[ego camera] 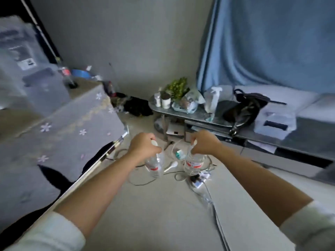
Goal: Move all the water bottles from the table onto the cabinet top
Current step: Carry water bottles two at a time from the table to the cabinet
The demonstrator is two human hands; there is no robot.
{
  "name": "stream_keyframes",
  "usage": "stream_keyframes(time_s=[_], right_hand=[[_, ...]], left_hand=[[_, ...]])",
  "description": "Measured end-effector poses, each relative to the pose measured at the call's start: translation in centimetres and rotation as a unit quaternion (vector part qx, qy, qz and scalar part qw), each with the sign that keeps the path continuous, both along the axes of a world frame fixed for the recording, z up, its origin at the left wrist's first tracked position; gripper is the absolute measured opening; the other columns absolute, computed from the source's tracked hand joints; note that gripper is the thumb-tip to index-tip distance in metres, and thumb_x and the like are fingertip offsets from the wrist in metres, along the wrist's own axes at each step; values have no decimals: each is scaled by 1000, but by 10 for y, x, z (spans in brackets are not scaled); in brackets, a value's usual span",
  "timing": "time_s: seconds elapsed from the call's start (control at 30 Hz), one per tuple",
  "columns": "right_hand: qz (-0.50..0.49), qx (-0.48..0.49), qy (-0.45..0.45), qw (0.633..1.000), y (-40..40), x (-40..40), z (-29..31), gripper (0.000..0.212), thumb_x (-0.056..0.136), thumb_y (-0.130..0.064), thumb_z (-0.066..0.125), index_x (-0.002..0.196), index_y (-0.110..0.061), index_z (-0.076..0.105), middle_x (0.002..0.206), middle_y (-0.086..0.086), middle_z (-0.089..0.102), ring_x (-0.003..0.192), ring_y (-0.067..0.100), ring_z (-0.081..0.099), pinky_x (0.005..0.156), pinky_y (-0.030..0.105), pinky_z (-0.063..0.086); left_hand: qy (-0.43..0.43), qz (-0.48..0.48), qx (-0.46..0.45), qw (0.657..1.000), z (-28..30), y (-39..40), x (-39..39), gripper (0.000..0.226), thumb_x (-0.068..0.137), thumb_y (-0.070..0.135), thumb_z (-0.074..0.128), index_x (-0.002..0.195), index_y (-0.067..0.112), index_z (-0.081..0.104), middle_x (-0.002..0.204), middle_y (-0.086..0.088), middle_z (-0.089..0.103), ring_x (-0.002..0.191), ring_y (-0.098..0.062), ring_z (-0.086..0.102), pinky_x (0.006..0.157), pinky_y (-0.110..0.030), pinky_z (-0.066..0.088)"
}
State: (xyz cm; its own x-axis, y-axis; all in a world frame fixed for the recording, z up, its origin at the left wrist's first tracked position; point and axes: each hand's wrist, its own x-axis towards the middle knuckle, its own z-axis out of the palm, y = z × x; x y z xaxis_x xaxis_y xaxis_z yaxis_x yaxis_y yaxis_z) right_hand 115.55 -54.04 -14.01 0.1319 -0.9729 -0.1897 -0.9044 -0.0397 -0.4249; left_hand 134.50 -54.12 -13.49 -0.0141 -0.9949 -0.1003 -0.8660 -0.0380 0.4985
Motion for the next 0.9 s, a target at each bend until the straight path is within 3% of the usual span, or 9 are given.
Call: stream_keyframes(time_s=[0.2,0.27,0.33,0.43,0.5,0.57,0.67,0.8,0.9], right_hand=[[-144,6,-14,989,15,-176,-5,28,78,-15,68,105,-10,66,115,9,62,108,26,58,79,30,48],[-179,12,-19,984,23,-229,-7,27,78,-13,67,104,-8,66,104,10,60,97,25,57,68,29,46],[-216,21,-26,976,31,-275,-9,27,77,-11,66,104,-6,66,93,5,53,85,20,51,58,25,42],[-271,24,-36,962,39,-341,-18,27,78,-11,66,104,-4,66,91,3,51,83,18,48,61,25,41],[-302,30,-41,952,39,-377,-24,27,78,-14,67,103,-4,67,91,3,52,83,17,48,53,22,38],[-335,40,-53,940,37,-417,-28,26,78,-14,68,102,-5,68,96,7,59,83,16,48,50,16,34],[-359,48,-51,931,30,-470,-33,26,78,-13,66,102,-3,68,110,14,66,83,18,48,50,17,33],[-388,66,-23,919,11,-547,-39,25,81,-14,62,103,-5,70,100,14,65,81,18,49,51,20,36],[-417,65,-33,906,-4,-601,-38,16,79,-13,63,92,-11,71,85,9,56,79,18,48,48,16,32]], left_hand=[[26,-115,15,993,-12,-45,-181,22,70,17,73,63,20,53,83,-5,62,80,-19,55,67,-24,38],[25,-145,13,989,-17,-51,-240,22,70,18,73,62,21,53,82,-4,61,80,-18,53,68,-25,37],[30,-176,15,984,-21,-55,-293,19,70,17,73,65,19,55,81,-3,59,80,-19,53,68,-25,38],[24,-232,25,972,-26,-62,-367,13,70,16,72,73,16,60,82,-2,60,82,-20,55,61,-23,40],[20,-262,35,964,-25,-68,-409,15,71,15,72,67,18,57,79,0,59,81,-18,54,54,-19,36],[18,-288,40,957,-26,-78,-455,17,72,15,71,64,19,56,75,2,57,80,-17,52,53,-16,34],[13,-324,47,945,-29,-95,-515,9,71,15,71,76,13,64,83,-2,61,81,-19,55,60,-22,42],[2,-385,54,921,-37,-128,-606,13,71,14,71,69,15,58,82,-3,60,79,-19,55,56,-20,38],[-18,-422,58,905,-37,-149,-667,25,73,18,71,59,18,50,68,4,53,74,-17,52,55,-21,35]])
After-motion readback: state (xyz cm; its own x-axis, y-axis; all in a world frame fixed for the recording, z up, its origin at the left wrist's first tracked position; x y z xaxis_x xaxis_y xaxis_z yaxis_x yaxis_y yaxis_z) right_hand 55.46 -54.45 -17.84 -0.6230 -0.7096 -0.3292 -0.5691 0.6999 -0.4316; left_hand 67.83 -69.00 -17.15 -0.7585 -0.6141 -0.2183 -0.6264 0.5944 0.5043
